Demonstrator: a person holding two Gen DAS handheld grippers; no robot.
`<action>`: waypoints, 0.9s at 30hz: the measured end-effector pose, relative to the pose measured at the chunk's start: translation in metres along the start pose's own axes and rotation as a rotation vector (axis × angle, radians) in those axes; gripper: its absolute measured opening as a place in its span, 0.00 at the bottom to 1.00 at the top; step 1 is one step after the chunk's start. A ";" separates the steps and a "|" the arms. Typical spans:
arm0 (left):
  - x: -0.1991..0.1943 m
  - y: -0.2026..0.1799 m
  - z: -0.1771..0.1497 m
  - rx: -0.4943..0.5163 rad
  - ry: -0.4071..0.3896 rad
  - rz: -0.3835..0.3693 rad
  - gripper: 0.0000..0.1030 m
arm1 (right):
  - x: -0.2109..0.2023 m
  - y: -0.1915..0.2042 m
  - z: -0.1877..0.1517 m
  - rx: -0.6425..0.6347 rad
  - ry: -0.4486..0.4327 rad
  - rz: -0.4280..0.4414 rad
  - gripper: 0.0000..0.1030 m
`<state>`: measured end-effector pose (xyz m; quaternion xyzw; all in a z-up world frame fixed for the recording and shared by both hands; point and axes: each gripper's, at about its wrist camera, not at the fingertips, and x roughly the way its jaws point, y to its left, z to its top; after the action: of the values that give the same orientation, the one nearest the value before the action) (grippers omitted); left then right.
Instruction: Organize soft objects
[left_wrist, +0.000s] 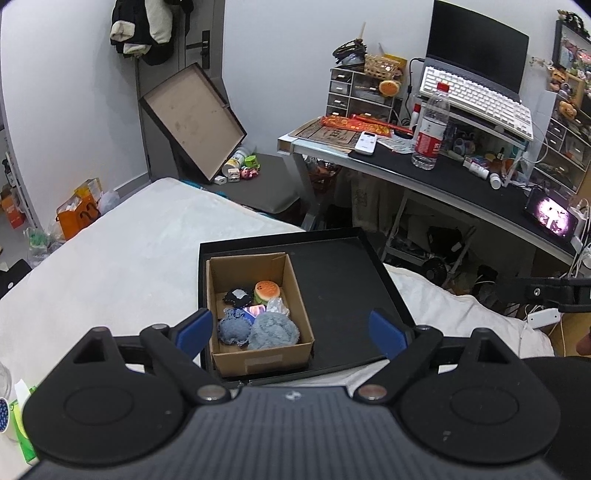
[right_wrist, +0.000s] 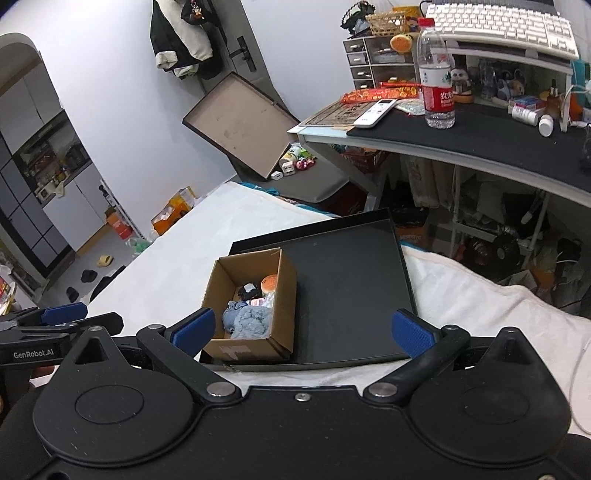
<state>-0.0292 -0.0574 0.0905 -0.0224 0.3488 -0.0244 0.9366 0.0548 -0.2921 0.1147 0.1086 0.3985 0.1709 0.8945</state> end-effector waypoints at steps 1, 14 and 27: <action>-0.001 -0.002 0.000 0.003 -0.003 0.000 0.90 | -0.003 0.001 0.000 -0.004 -0.004 0.000 1.00; -0.014 -0.009 -0.012 -0.034 -0.021 0.032 0.93 | -0.021 0.013 -0.011 -0.013 -0.034 -0.024 1.00; -0.013 -0.019 -0.021 -0.043 -0.015 0.072 0.94 | -0.025 0.024 -0.021 -0.062 -0.031 -0.049 1.00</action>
<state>-0.0534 -0.0757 0.0845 -0.0304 0.3426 0.0171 0.9388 0.0181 -0.2789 0.1252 0.0735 0.3816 0.1595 0.9075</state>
